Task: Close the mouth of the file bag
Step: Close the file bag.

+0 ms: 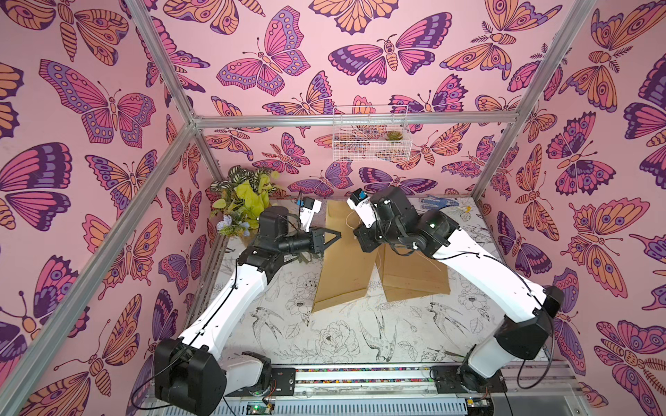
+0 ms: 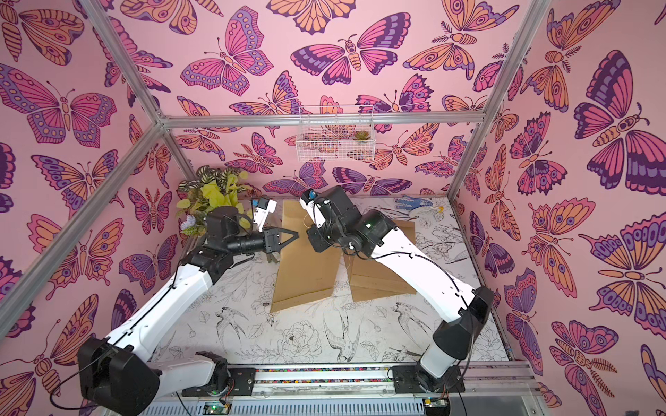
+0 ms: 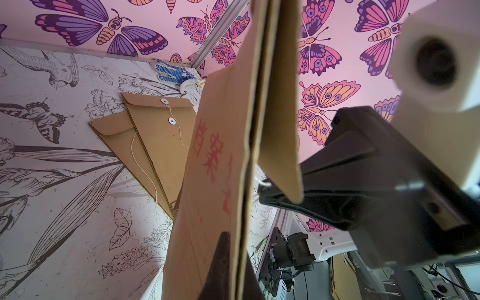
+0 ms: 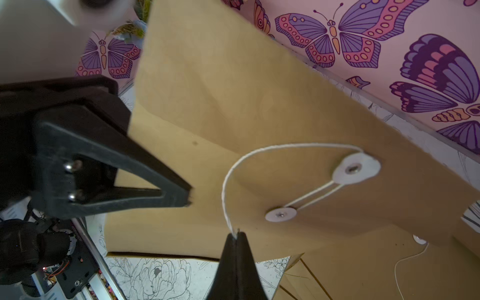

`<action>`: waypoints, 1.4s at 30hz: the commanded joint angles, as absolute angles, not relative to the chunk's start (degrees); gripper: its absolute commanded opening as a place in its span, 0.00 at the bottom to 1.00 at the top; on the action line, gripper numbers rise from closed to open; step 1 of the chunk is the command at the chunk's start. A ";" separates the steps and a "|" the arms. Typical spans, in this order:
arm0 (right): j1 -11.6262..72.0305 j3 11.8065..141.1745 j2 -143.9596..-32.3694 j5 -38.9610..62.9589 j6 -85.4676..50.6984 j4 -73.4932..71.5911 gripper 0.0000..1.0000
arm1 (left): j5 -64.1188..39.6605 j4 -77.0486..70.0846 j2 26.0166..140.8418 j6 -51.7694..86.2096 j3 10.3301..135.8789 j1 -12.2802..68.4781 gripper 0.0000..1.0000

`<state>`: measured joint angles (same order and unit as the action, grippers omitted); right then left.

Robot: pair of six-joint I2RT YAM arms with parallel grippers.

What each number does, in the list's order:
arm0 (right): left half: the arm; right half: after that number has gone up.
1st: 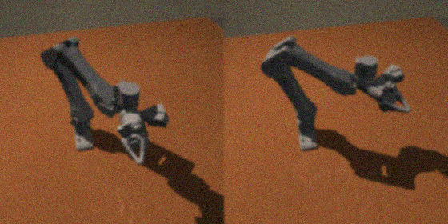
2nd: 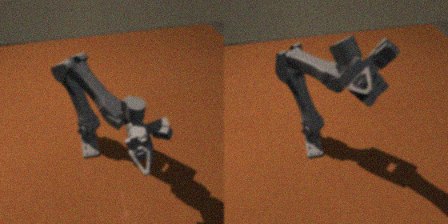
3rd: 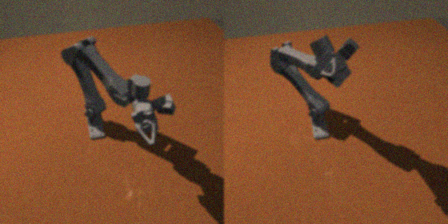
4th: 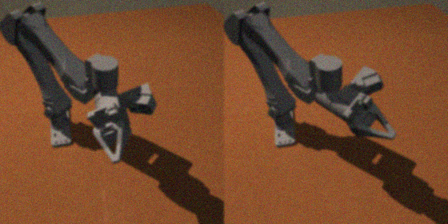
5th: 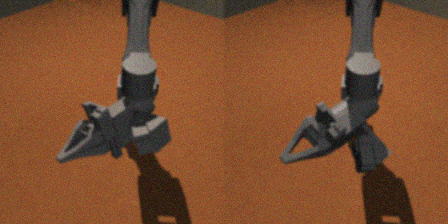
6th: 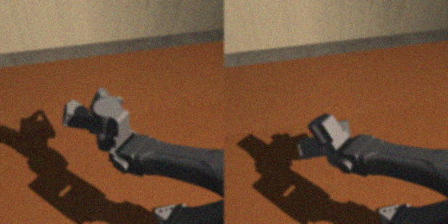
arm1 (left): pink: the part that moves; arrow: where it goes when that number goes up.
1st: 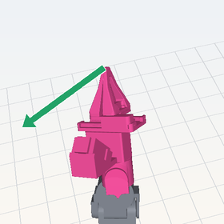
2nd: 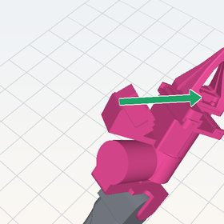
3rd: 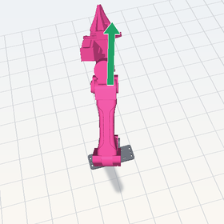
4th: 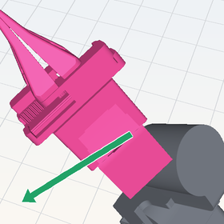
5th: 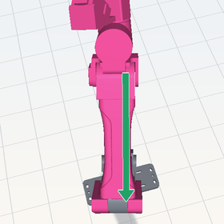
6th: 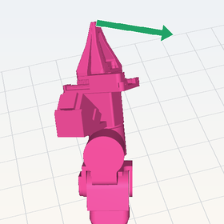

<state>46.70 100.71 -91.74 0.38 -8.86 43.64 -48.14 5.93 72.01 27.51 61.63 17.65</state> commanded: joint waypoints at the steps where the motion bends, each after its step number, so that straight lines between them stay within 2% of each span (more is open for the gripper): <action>1: 45.27 94.58 -87.56 4.85 -14.86 32.48 0.00 | -48.34 5.07 70.25 27.93 63.53 17.58 0.00; 6: 42.56 84.90 -84.99 10.65 -21.64 22.10 0.00 | -48.34 4.97 69.69 28.33 64.49 17.60 0.00; 14: 37.64 78.47 -85.73 17.65 -28.59 14.02 0.00 | -50.14 3.96 68.92 29.88 64.61 17.58 0.00; 42: 34.01 74.72 -86.10 14.65 -26.86 14.67 0.00 | -52.21 4.88 67.68 30.55 65.81 17.33 0.00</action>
<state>34.48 73.52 -86.28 16.01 -28.25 12.95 -49.91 5.98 69.54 30.72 64.31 17.63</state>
